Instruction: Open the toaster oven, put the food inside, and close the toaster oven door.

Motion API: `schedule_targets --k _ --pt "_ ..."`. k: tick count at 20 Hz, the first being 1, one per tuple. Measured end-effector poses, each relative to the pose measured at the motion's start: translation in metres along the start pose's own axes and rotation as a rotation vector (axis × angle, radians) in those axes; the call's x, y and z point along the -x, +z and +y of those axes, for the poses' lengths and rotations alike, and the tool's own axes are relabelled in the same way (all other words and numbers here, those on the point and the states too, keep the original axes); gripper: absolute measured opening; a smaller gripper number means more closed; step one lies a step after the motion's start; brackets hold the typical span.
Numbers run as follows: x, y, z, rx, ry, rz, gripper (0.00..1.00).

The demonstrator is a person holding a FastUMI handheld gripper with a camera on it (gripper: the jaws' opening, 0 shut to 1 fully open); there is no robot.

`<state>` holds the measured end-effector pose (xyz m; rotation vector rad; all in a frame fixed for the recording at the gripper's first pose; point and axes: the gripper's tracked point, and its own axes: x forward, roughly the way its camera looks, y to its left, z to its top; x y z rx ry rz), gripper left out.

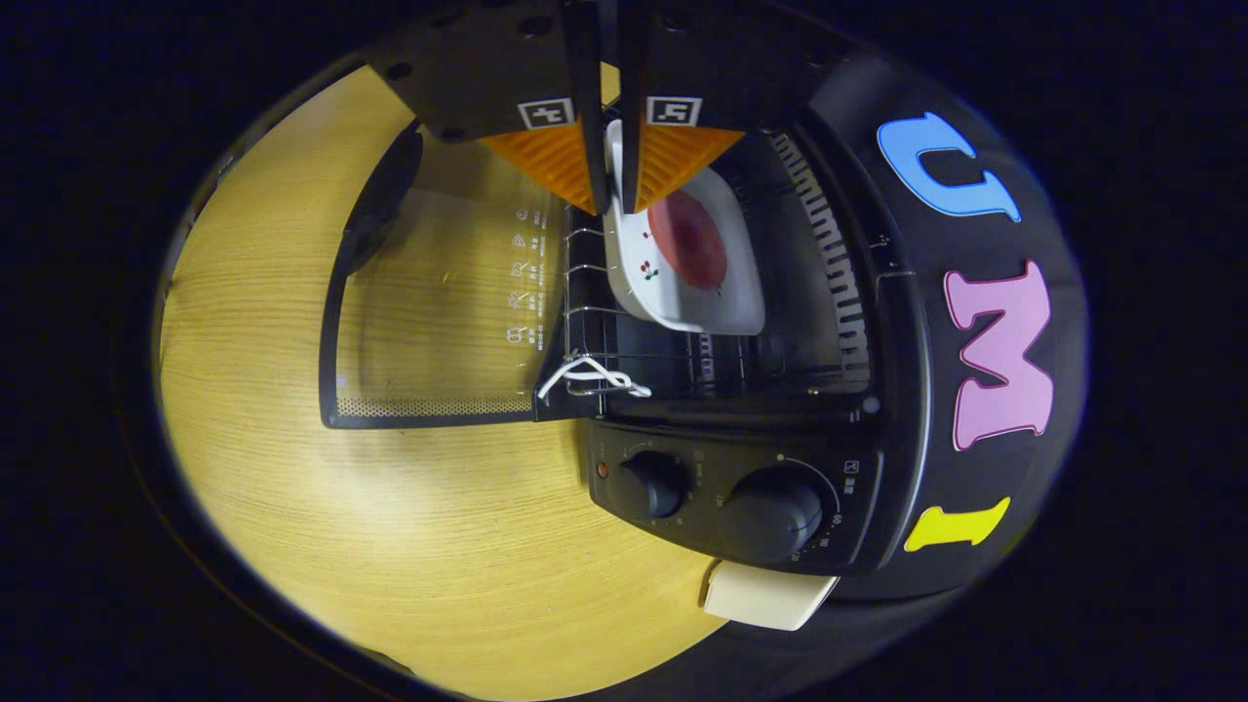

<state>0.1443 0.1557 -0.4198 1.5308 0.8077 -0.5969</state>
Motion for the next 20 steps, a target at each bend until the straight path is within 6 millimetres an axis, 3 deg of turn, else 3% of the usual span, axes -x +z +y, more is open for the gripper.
schedule_targets --k 1,2,3,6,7,9,15,20 --pt "0.002 -0.001 0.0 -0.008 0.009 0.009 0.25" --pt "0.005 -0.001 0.0 -0.006 0.015 0.02 0.31" --pt "0.008 -0.003 0.001 0.004 0.021 0.036 0.46" --pt "0.021 -0.005 0.009 0.045 0.066 0.081 0.69" --pt "0.026 -0.007 0.013 0.058 0.078 0.107 0.84" --pt "0.036 -0.011 0.011 0.131 0.071 0.147 0.99" --pt "0.057 0.008 -0.022 0.463 0.004 0.125 0.99" --pt "0.068 0.022 -0.049 0.899 0.011 0.112 0.98"
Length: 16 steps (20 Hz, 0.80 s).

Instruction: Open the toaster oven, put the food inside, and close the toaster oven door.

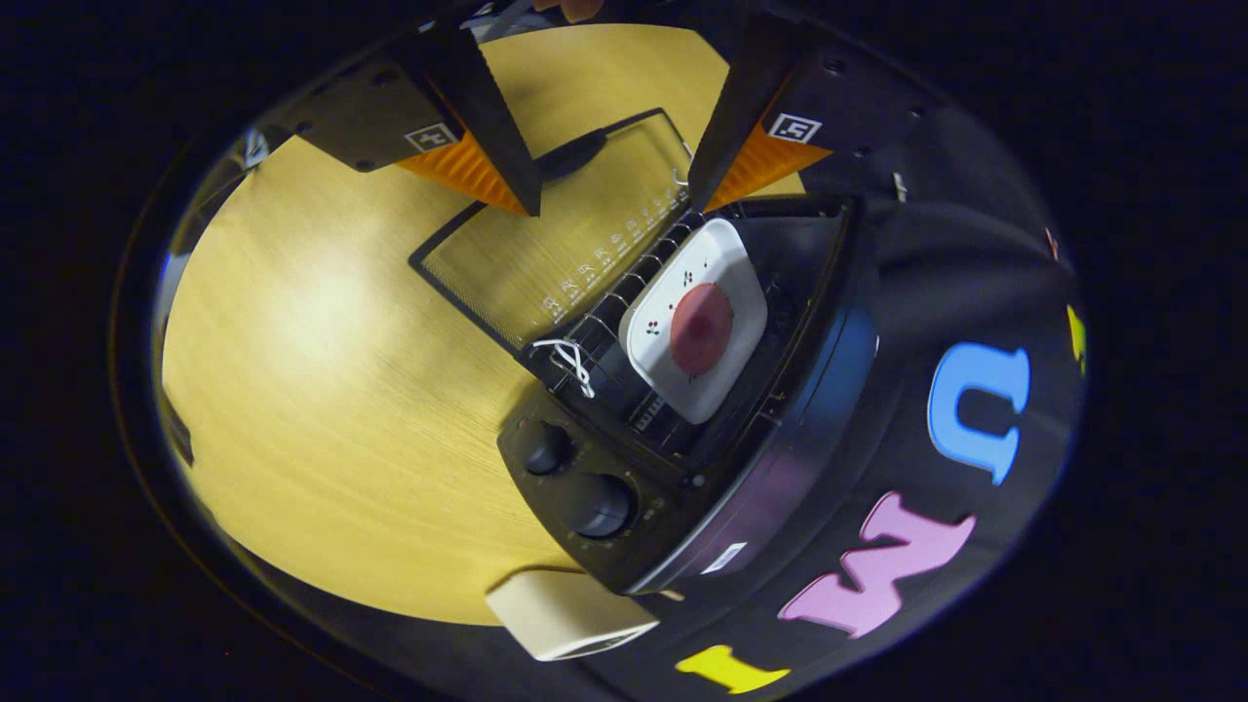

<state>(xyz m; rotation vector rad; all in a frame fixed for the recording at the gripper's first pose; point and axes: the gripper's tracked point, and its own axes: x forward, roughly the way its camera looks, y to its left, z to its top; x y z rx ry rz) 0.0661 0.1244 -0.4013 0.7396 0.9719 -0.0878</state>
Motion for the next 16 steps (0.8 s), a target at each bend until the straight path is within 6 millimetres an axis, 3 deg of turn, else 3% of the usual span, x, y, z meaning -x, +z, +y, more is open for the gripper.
schedule_targets --k 4,8,16 --pt "0.008 -0.02 -0.021 0.27 -0.038 0.036 0.99" --pt "0.012 -0.049 -0.037 0.425 -0.063 0.105 0.99" --pt "0.0 -0.089 -0.046 0.502 -0.119 0.251 0.99"
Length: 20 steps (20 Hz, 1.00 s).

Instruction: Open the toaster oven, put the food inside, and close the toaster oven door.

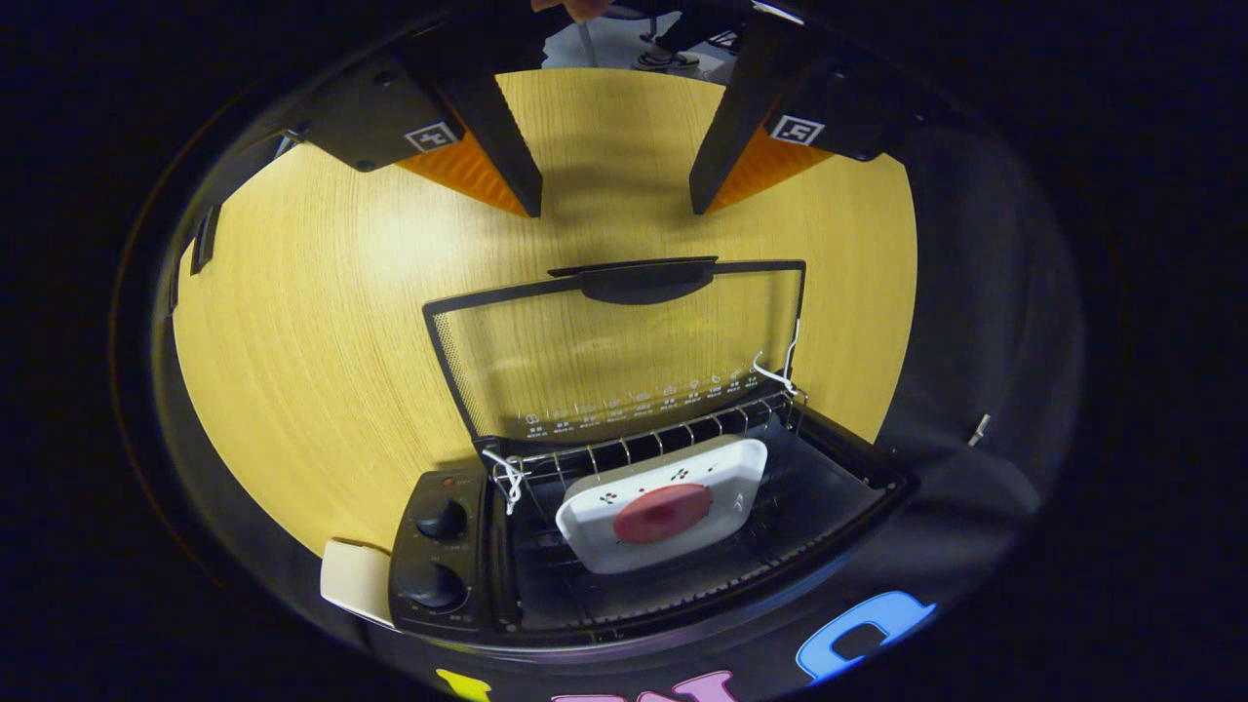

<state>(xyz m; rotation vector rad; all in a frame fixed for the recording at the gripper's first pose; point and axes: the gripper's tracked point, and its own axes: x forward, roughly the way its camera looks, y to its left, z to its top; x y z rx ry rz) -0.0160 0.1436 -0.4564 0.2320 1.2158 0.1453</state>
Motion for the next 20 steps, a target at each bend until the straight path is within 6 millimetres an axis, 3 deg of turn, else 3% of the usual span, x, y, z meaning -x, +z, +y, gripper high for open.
schedule_targets --k 10,15,20 --pt "-0.044 -0.016 0.0 0.068 -0.117 0.068 0.99" --pt "-0.053 -0.001 0.005 0.07 -0.161 0.031 0.99" --pt "-0.053 0.015 -0.002 0.117 -0.209 -0.051 0.99"
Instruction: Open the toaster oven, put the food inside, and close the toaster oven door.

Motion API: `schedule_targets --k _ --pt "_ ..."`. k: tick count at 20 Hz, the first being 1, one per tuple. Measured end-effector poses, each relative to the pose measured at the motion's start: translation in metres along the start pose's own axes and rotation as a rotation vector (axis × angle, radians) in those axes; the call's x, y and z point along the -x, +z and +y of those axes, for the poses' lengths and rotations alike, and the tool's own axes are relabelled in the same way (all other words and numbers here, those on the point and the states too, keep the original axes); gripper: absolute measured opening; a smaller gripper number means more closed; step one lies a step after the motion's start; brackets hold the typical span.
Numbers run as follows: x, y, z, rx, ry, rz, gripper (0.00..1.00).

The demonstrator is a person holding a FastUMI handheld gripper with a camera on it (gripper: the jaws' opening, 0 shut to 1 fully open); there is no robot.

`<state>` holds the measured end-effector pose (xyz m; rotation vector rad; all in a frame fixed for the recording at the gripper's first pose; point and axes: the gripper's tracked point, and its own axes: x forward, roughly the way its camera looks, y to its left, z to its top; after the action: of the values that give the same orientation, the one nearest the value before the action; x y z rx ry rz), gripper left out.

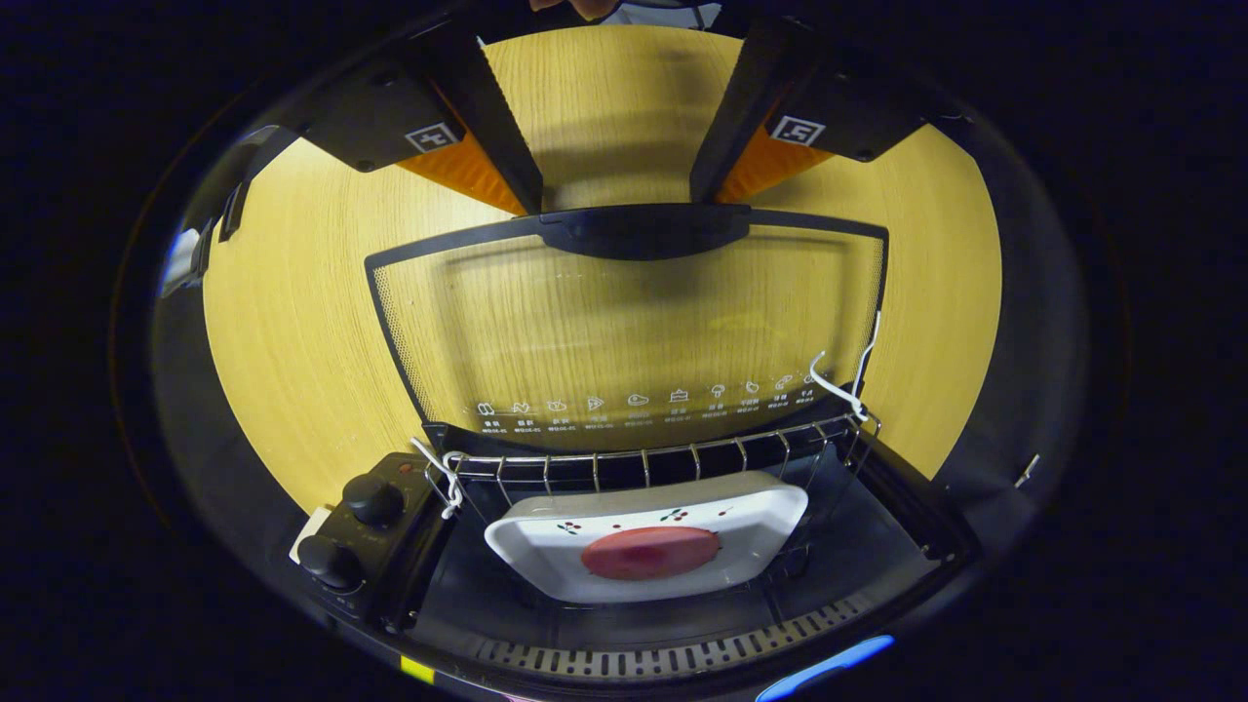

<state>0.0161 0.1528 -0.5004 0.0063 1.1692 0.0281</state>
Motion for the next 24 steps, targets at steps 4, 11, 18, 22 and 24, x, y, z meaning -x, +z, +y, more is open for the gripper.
schedule_targets --k 4,11,18,22,24 --pt "0.01 0.004 0.0 0.039 -0.014 -0.066 0.99" --pt "0.039 0.013 -0.001 0.071 0.012 -0.181 0.99" --pt "0.071 0.032 0.0 0.095 0.024 -0.302 1.0" --pt "0.083 0.044 0.0 0.108 0.031 -0.34 1.0" --pt "0.09 0.052 0.0 0.101 0.036 -0.362 1.0"
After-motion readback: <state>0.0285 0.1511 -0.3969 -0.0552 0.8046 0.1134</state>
